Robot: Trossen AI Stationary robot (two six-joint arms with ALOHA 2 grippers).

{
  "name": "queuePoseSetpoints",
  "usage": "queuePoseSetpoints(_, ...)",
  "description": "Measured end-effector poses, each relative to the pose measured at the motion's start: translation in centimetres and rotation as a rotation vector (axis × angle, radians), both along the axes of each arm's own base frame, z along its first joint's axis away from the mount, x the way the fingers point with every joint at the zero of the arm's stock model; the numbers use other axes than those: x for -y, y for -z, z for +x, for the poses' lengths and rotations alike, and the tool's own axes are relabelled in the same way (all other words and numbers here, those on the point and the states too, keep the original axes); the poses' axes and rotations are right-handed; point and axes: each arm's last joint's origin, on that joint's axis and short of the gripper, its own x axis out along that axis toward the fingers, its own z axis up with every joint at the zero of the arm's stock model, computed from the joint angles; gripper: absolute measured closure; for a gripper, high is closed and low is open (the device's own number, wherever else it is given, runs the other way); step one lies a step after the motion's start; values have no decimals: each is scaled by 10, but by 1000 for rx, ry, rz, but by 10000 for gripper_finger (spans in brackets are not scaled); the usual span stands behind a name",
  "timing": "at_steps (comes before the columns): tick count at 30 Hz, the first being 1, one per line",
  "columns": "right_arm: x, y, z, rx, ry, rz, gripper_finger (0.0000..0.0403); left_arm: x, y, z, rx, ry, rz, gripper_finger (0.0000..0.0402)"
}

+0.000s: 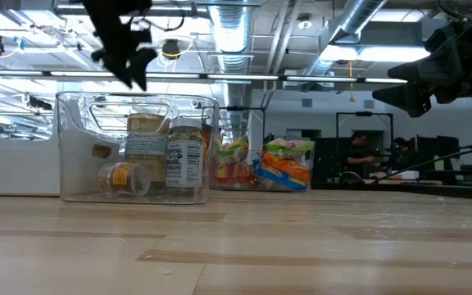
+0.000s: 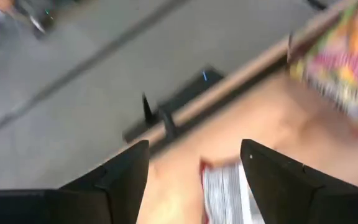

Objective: Pick & Place Food Item
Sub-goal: Put the red noodle pack into the top transparent bin

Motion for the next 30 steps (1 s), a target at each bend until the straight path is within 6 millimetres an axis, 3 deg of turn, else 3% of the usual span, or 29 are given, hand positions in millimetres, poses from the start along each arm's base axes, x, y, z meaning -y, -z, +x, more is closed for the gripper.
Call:
queuePoseSetpoints(5, 0, 0, 0, 0, 0, 0, 72, -6, 25, -16, -78, 46, -180, 168)
queuePoseSetpoints(10, 0, 0, 0, 0, 0, 0, 72, -1, 54, -18, -54, 149, -345, 204)
queuePoseSetpoints(17, 0, 0, 0, 0, 0, 0, 72, 2, 88, -23, -39, 97, -405, 229)
queuePoseSetpoints(25, 0, 0, 0, 0, 0, 0, 72, -9, 134, -9, -101, 109, -505, 230)
queuePoseSetpoints(30, 0, 0, 0, 0, 0, 0, 72, -21, 153, 2, -126, 122, -505, 234)
